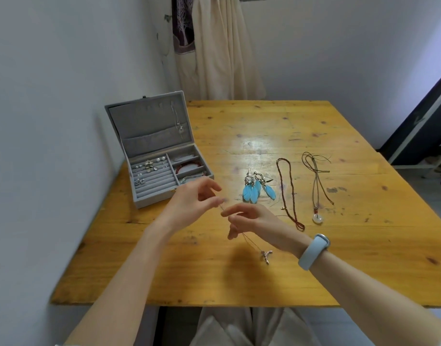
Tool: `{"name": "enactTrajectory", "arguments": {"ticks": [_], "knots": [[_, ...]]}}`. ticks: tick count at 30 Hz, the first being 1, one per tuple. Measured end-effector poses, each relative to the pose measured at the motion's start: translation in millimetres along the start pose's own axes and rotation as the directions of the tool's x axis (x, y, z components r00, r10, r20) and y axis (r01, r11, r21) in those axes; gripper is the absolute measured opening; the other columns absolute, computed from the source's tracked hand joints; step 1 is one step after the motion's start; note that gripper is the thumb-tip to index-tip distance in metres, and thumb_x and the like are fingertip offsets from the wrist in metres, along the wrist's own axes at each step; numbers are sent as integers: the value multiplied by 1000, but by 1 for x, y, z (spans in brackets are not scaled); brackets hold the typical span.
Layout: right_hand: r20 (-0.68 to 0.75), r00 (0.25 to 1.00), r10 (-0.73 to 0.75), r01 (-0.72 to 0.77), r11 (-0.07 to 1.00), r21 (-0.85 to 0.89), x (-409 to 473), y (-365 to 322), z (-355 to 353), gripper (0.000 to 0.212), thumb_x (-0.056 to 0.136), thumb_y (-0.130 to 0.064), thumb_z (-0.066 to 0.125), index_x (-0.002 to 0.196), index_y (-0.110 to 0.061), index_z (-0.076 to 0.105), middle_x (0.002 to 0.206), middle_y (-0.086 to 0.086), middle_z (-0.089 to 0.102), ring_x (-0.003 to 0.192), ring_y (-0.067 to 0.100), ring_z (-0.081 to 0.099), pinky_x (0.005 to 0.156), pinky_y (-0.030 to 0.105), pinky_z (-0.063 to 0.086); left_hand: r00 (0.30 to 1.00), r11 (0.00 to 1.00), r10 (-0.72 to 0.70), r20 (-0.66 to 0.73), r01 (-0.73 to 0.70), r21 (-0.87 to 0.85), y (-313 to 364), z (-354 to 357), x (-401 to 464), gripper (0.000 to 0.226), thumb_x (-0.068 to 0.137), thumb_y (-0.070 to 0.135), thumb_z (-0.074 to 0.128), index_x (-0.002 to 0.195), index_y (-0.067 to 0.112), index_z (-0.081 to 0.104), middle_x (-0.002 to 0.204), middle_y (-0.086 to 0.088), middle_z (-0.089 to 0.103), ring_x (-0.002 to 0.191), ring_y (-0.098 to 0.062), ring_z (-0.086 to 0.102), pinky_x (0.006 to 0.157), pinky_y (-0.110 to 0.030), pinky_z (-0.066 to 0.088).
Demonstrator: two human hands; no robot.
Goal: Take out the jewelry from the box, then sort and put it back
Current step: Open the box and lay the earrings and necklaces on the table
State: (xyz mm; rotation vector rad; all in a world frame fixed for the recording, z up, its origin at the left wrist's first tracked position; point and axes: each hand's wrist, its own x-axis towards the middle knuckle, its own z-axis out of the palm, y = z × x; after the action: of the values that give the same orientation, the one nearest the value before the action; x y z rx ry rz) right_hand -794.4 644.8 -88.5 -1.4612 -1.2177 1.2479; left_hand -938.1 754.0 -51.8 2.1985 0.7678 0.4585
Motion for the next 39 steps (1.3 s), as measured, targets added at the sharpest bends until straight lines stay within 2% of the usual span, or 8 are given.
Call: {"name": "enactTrajectory", "arguments": {"ticks": [3, 7, 12, 17, 21, 26, 33, 39], "knots": [[-81, 997, -17, 23, 998, 67, -5, -6, -6, 19, 92, -17, 49, 92, -2, 61, 56, 2, 48, 54, 14, 53, 62, 23, 46, 998, 997, -14, -69, 8, -83, -2, 1, 5, 20, 86, 25, 60, 105, 19, 58, 93, 5, 65, 86, -5, 61, 77, -19, 48], [-71, 997, 0, 22, 948, 318, -24, -17, -34, 12, 91, -12, 49, 89, -5, 58, 50, 0, 47, 50, 17, 52, 65, 32, 48, 968, 929, -156, -197, 76, -361, 3, 30, 12, 11, 91, 22, 52, 99, 20, 59, 98, 6, 62, 90, -9, 58, 78, -19, 47], [-196, 980, -29, 92, 942, 324, -49, -23, -79, 27, 90, -7, 47, 115, -10, 55, 53, 3, 55, 55, 17, 56, 69, 31, 55, 955, 690, -296, 21, 230, -686, 26, 95, 19, 19, 90, 0, 47, 86, 12, 61, 89, -7, 64, 82, -18, 61, 79, -28, 50], [-351, 935, -59, 157, 953, 258, -74, -24, -118, 22, 89, -7, 48, 110, -8, 57, 72, 8, 68, 70, 23, 64, 72, 33, 56, 952, 737, -16, 306, 218, -639, 63, 153, 29, 45, 85, -7, 45, 121, 17, 54, 118, 5, 60, 112, -9, 54, 85, -23, 47], [-454, 889, -54, 229, 913, 339, -91, -27, -144, 18, 84, -10, 51, 101, -5, 58, 89, 12, 71, 72, 25, 67, 70, 31, 57, 892, 762, 98, 441, 218, -610, 92, 184, 37, 44, 85, 5, 52, 123, 27, 51, 131, 9, 50, 124, -6, 42, 99, -26, 38], [-525, 850, -42, 301, 857, 418, -101, -27, -167, 16, 88, -4, 47, 102, -4, 55, 87, 11, 72, 74, 25, 68, 71, 32, 58, 923, 766, 74, 377, 190, -615, 105, 208, 50, 52, 80, 21, 60, 122, 43, 41, 133, 15, 36, 126, -5, 35, 98, -30, 36], [-649, 757, 71, 312, 833, 456, -100, -13, -197, 13, 92, -5, 44, 98, -5, 55, 73, 6, 71, 68, 20, 67, 64, 28, 57, 927, 818, 40, 374, 185, -545, 114, 224, 53, 18, 94, 21, 47, 105, 18, 61, 99, 6, 63, 97, -7, 59, 84, -24, 51], [-746, 604, 280, 151, 879, 452, -69, 29, -239, 8, 92, -12, 49, 90, -6, 55, 73, 7, 63, 70, 20, 60, 72, 32, 53, 976, 984, -11, 219, 49, -171, 111, 241, 70, 28, 93, 30, 47, 107, 15, 66, 102, -1, 60, 100, -17, 55, 95, -32, 42]]}}
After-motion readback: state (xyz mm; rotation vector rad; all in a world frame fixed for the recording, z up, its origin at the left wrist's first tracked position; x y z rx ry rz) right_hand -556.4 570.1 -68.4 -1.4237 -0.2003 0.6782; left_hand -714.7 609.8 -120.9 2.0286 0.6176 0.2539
